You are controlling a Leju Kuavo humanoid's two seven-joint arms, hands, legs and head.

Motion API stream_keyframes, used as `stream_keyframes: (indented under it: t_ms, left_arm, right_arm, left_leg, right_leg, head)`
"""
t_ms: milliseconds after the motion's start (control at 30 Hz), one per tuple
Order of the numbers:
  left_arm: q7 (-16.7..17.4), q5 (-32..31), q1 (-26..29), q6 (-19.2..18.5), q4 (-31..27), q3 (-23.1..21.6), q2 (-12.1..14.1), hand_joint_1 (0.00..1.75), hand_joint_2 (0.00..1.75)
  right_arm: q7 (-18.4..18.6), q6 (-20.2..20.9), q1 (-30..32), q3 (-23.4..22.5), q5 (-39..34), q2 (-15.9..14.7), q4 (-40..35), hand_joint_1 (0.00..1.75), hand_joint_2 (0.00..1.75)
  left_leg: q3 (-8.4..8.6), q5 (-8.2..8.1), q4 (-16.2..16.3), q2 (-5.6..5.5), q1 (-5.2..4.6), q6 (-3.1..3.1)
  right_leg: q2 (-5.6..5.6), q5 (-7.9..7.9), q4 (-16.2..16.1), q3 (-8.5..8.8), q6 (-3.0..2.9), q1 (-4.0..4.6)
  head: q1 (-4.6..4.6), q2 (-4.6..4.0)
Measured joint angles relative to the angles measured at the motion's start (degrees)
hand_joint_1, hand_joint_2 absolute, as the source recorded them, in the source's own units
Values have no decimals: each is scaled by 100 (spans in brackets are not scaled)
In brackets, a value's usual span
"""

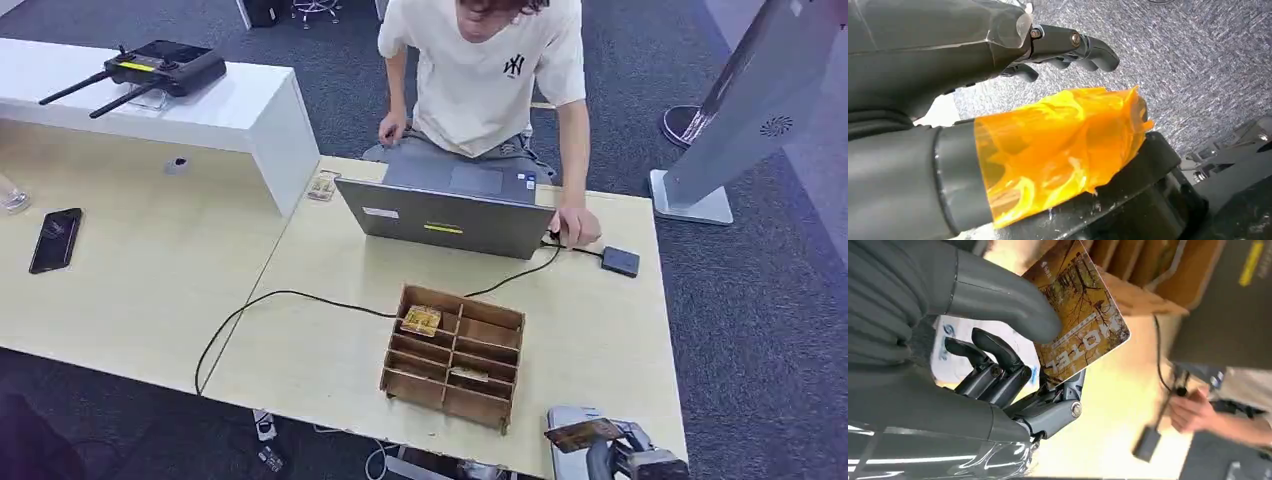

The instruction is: Pass the card to the sensor for recognition and then transmit it.

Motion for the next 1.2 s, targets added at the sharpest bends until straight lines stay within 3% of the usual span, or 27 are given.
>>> stream_keyframes:
  t_ms: [367, 600, 1000, 1200]
  left_arm:
    - [17, -59, -1, -35, -2, 0, 24, 0, 0]
    - [17, -79, -2, -42, 0, 0, 26, 0, 0]
    - [18, -63, -3, -42, -2, 0, 26, 0, 0]
    - [17, -66, -2, -42, -2, 2, 26, 0, 0]
  right_arm:
    - [803, -177, -518, 849, 608, -393, 637, 175, 175]
    - [953, -186, -689, 1017, 737, -459, 840, 175, 175]
    - [997, -339, -707, 825, 809, -502, 870, 175, 175]
    - [1041, -61, -570, 424, 1045, -520, 761, 175, 175]
  left_leg:
    - [3, 1, 0, 0, -1, -1]
    - [4, 1, 0, 0, -1, -1]
    - [4, 1, 0, 0, -1, -1]
    - [3, 1, 1, 0, -1, 0]
  right_leg:
    - [0, 0, 0, 0, 0, 0]
    - [0, 0, 0, 0, 0, 0]
    - [0, 0, 0, 0, 0, 0]
    - [-1, 0, -1, 0, 0, -1]
  head:
    - [0, 0]
    - [0, 0]
    - [0, 0]
    - [2, 0]
